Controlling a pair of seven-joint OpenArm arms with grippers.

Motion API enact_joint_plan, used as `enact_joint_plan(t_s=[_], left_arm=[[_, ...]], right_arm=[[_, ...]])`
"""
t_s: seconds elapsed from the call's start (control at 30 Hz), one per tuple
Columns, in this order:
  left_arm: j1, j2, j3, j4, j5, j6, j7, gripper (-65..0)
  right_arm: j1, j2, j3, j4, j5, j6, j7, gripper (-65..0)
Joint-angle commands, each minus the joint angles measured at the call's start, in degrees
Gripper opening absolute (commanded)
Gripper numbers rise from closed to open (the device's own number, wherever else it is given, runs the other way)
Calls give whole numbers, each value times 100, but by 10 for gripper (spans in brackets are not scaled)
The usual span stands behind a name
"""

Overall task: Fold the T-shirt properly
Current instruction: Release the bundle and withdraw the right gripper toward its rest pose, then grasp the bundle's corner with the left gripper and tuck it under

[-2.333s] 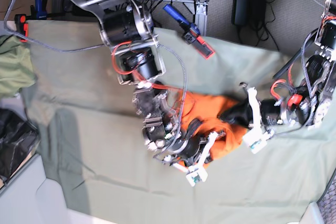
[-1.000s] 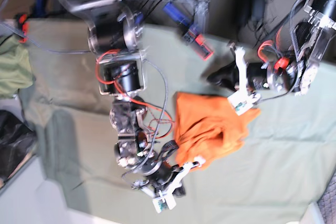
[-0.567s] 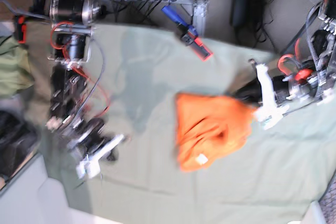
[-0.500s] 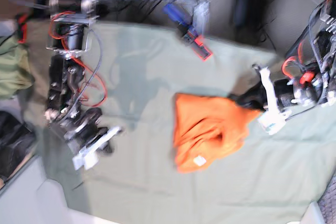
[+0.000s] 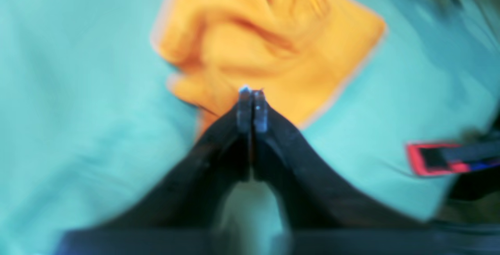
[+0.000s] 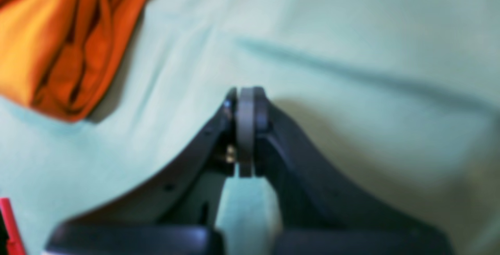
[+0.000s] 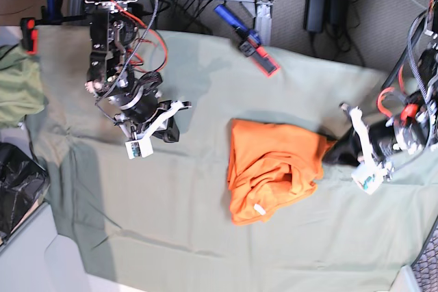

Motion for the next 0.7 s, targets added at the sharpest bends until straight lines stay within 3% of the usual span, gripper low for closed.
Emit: enact_joint_plan(t_s=[0.0, 0.07, 0.13, 0.43, 0.53, 0.67], left_arm=[[-308, -76, -46, 2, -103, -45, -184, -483], [-654, -70, -44, -184, -129, 0, -181, -342], [-946, -24, -39, -485, -238, 254, -181, -287], [-1978, 667, -35, -3303, -1128, 258, -96, -288], [-1982, 708, -35, -3475, -1495, -45, 232, -288], [-2015, 734, -35, -3456, -2155, -45, 699, -288]], right_arm=[[63, 7, 42, 114, 76, 516, 131, -650], [-13, -74, 42, 114, 66, 518, 122, -650], [-118, -151, 42, 118, 66, 518, 111, -650], [-302, -271, 42, 120, 35, 518, 107, -650], [-313, -271, 42, 120, 24, 518, 105, -650], [-315, -269, 42, 120, 20, 518, 107, -650]])
